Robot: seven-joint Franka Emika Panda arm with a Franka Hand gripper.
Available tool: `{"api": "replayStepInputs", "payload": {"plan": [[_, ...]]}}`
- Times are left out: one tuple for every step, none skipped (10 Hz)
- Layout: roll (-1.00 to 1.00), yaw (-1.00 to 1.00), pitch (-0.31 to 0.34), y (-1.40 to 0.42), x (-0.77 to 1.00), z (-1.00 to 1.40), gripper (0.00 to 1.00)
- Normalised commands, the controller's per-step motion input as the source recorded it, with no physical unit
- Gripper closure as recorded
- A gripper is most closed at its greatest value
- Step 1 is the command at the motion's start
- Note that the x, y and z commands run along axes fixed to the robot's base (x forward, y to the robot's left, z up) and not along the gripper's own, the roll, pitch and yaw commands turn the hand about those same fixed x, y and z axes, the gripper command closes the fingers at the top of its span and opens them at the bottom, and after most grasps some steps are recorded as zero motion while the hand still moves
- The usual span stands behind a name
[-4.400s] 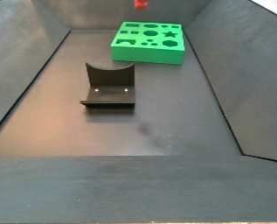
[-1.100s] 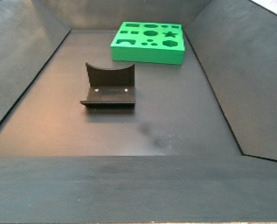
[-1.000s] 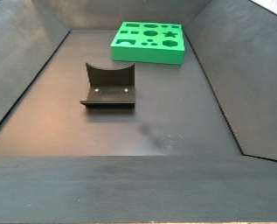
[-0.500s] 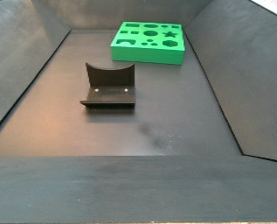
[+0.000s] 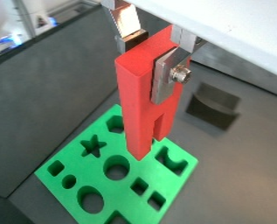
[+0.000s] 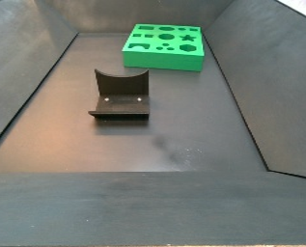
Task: Pick up the double-square object. Move up. Rotate the double-square object. Place the double-square object on the fixture. Regrasp the double-square object. Move to above the board. Insert the double-square object.
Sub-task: Insert the double-square object.
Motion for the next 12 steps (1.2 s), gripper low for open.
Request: {"api": "replayStepInputs", "payload": {"plan": [[0.06, -0.93, -0.004, -0.19, 0.04, -0.11, 1.00], [0.05, -0.98, 0.000, -0.11, 0.01, -0.14, 1.00], [0.05, -1.00, 0.000, 0.00, 0.00, -0.19, 1.00], [0.07, -1.00, 0.000, 0.00, -0.01, -0.22, 1.00], [0.08, -1.00, 0.003, 0.00, -0.03, -0.23, 1.00], [0.08, -1.00, 0.001, 0.00, -0.03, -0.23, 1.00], [0.08, -1.00, 0.000, 0.00, -0.03, -0.24, 1.00], [0.08, -1.00, 0.000, 0.00, -0.03, -0.24, 1.00], [0.07, -1.00, 0.000, 0.00, -0.02, -0.23, 1.00], [0.07, -1.00, 0.000, 0.00, -0.03, -0.23, 1.00], [0.07, -1.00, 0.000, 0.00, -0.02, -0.23, 1.00], [0.07, -1.00, 0.000, 0.00, -0.02, -0.23, 1.00]]}}
